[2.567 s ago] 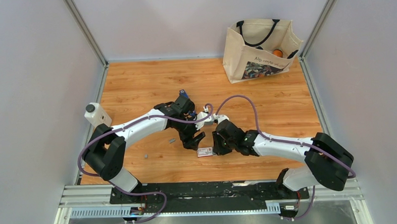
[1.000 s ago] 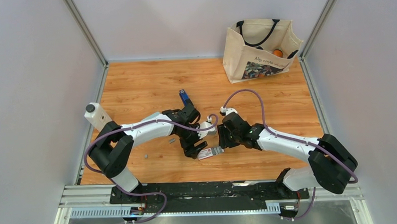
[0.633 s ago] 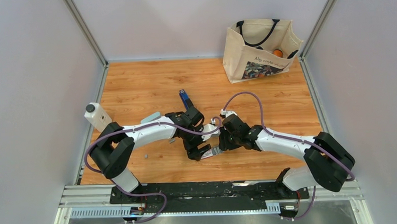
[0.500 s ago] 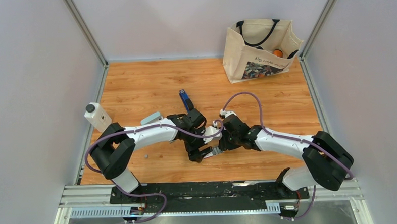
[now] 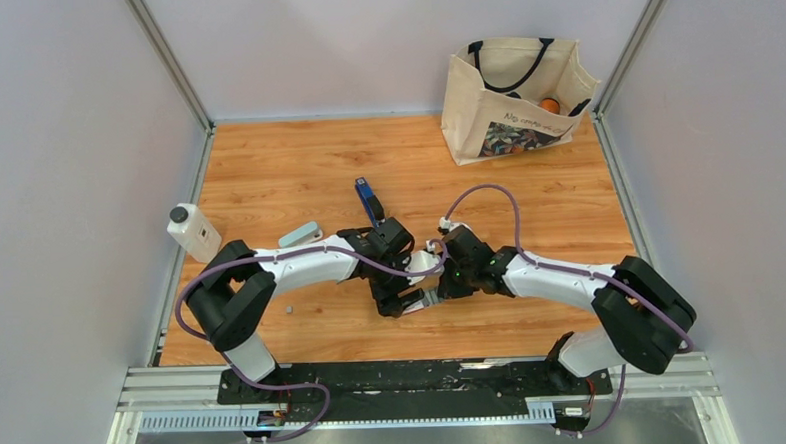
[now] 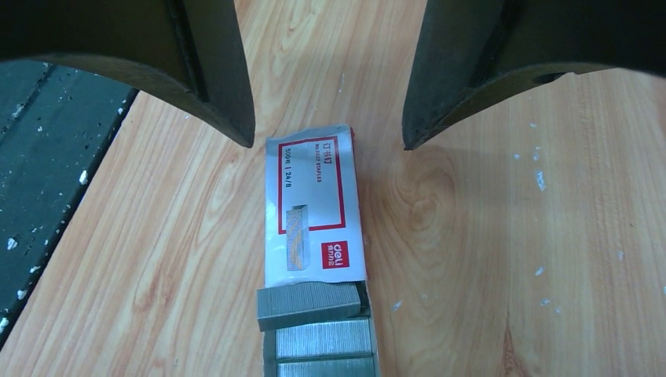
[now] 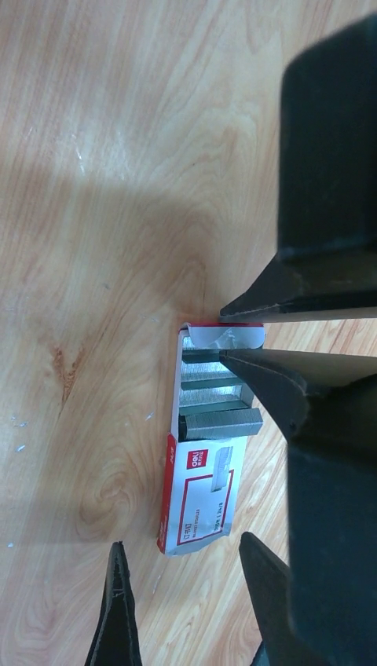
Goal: Unload the staples from the stapler
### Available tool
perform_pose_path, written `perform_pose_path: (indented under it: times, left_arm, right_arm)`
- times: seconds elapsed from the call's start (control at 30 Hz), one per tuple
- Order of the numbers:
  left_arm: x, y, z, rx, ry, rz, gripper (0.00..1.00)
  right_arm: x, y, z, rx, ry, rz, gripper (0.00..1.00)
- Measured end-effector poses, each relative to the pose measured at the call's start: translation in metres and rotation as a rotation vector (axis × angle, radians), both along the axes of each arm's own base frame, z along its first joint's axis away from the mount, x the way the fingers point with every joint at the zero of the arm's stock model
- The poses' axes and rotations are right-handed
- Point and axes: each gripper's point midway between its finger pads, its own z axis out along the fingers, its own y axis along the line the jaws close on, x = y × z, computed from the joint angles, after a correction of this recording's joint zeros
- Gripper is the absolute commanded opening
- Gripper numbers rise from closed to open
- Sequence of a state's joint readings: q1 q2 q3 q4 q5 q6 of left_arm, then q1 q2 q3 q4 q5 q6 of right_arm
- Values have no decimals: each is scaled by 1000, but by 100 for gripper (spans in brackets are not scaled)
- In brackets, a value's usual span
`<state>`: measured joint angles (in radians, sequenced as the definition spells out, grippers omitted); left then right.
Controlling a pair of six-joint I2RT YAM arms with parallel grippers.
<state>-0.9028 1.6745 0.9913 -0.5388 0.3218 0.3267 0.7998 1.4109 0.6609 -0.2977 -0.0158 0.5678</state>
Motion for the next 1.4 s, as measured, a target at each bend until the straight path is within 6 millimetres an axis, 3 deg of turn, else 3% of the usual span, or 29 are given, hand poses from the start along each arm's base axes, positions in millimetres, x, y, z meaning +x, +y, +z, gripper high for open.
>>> perform_pose_path:
  times: [0.5, 0.63, 0.97, 1.03, 1.2, 1.4]
  left_arm:
    - [5, -3, 2, 14, -49, -19, 63]
    - [3, 4, -5, 56, -42, -14, 58]
    - [5, 5, -6, 69, -47, -11, 57]
    - [5, 5, -6, 71, -49, -12, 62]
    - [7, 9, -3, 82, -67, -11, 85]
    - [6, 8, 20, 16, -101, -7, 91]
  right_arm:
    - [-3, -5, 1, 10, -12, -16, 8]
    - [-7, -9, -1, 3, -9, -12, 7]
    - [-8, -11, 1, 5, -22, -17, 4]
    - [-8, -12, 1, 3, -24, -17, 4]
    - [-9, -11, 1, 7, -28, -17, 3]
    - [-10, -11, 0, 19, -18, -36, 1]
